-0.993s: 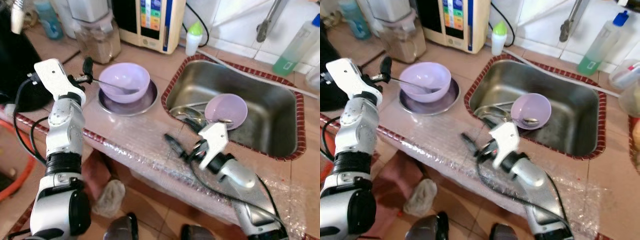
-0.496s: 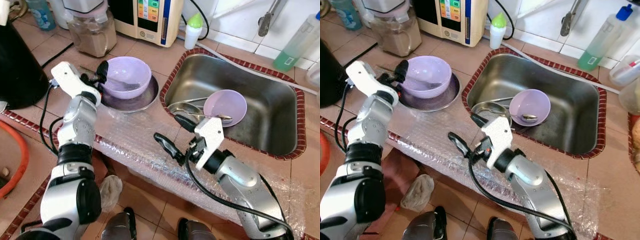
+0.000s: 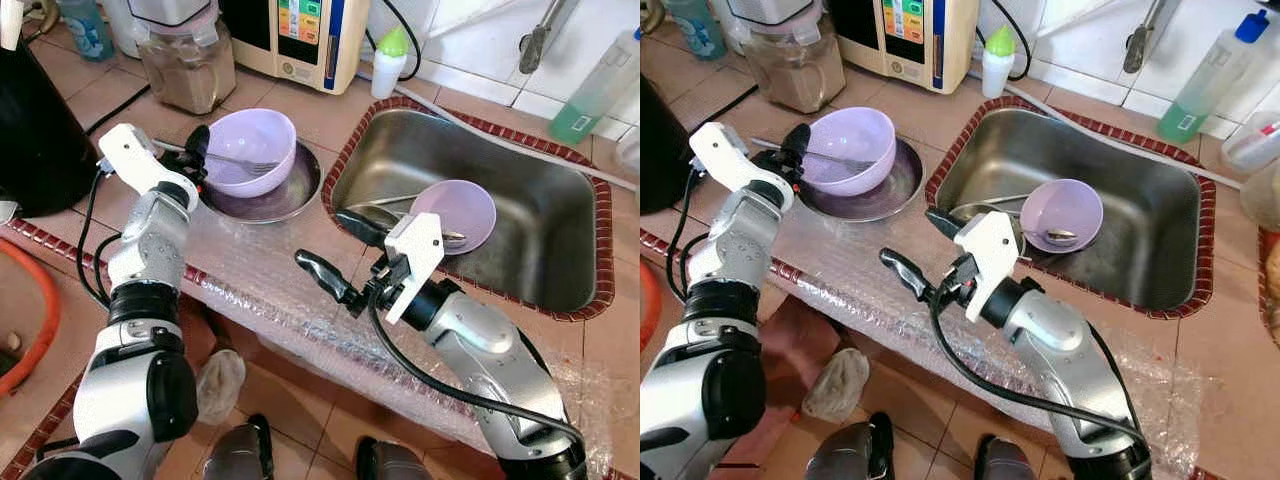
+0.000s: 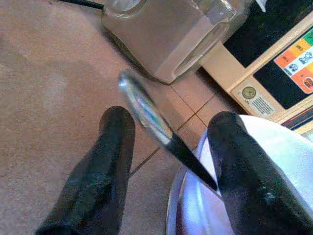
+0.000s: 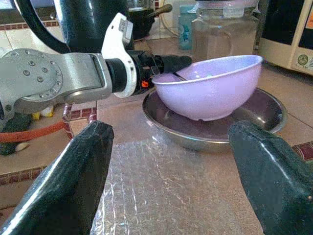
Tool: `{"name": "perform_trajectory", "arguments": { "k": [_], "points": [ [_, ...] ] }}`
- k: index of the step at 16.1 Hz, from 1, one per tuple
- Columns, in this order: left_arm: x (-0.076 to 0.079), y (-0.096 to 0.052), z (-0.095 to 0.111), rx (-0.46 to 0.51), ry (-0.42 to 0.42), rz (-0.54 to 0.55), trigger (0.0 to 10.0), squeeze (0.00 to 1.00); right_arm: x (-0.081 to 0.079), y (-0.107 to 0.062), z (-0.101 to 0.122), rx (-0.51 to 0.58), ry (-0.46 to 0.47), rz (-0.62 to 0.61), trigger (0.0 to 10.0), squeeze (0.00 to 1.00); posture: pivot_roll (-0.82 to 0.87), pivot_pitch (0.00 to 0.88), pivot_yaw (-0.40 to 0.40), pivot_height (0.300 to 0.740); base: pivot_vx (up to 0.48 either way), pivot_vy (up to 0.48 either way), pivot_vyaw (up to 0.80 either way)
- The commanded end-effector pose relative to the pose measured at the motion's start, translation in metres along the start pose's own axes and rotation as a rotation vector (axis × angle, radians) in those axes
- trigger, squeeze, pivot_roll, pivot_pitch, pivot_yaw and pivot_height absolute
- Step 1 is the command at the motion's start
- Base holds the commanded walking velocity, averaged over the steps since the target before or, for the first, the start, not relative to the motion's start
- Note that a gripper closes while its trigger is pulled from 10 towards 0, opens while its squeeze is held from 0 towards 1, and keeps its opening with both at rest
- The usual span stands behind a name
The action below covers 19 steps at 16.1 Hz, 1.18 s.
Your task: Kitchen organization
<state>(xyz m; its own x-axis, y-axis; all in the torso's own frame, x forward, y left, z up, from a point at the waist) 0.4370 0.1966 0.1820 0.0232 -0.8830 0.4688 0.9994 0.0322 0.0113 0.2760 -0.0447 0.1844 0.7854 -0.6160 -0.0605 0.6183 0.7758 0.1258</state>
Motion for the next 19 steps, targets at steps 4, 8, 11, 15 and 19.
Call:
{"name": "perform_trajectory", "arguments": {
  "k": [4, 8, 11, 15, 19],
  "points": [
    [-0.002, 0.000, 0.014, 0.017, -0.010, 0.016, 0.0, 0.00, 0.006, 0.004, 0.000, -0.005, -0.014, -0.005, 10.0, 0.00, -0.10, 0.138, -0.001, 0.740, 0.000, 0.000, 0.00],
    [0.005, 0.002, 0.026, 0.021, 0.021, 0.008, 0.0, 0.00, 0.011, 0.010, 0.000, 0.003, -0.035, -0.019, 10.0, 0.00, -0.08, 0.129, 0.007, 0.740, 0.000, 0.000, 0.00],
    [0.014, 0.004, 0.040, 0.060, 0.086, -0.030, 0.0, 0.00, 0.013, 0.015, -0.001, 0.011, -0.040, -0.022, 10.0, 0.00, -0.07, 0.119, 0.017, 0.740, 0.000, 0.000, 0.00],
    [0.049, 0.001, 0.064, 0.153, 0.078, -0.192, 0.0, 0.00, 0.016, 0.020, -0.002, 0.026, -0.049, -0.037, 10.0, 0.00, -0.05, 0.100, 0.031, 0.740, 0.000, 0.000, 0.00],
    [0.073, -0.001, 0.076, 0.198, 0.087, -0.303, 0.0, 0.00, 0.024, 0.024, -0.001, 0.049, -0.073, -0.074, 10.0, 0.00, -0.04, 0.080, 0.058, 0.740, 0.000, 0.000, 0.00]
  ]
}}
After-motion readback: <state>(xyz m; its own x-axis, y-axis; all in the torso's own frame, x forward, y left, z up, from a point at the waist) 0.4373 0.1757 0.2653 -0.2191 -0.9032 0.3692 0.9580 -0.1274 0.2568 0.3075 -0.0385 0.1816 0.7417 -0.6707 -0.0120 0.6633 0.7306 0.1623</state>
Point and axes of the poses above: a point about 5 cm out from each wrist's last joint towards the gripper, its own y axis pointing out of the wrist towards the gripper, its own z axis along the axis of the wrist's last joint, x = y × z, the point moved 5 cm from there along y, pointing out of the wrist towards the gripper, and after that the axes turned 6 degrees about y, right-handed, at the moved point
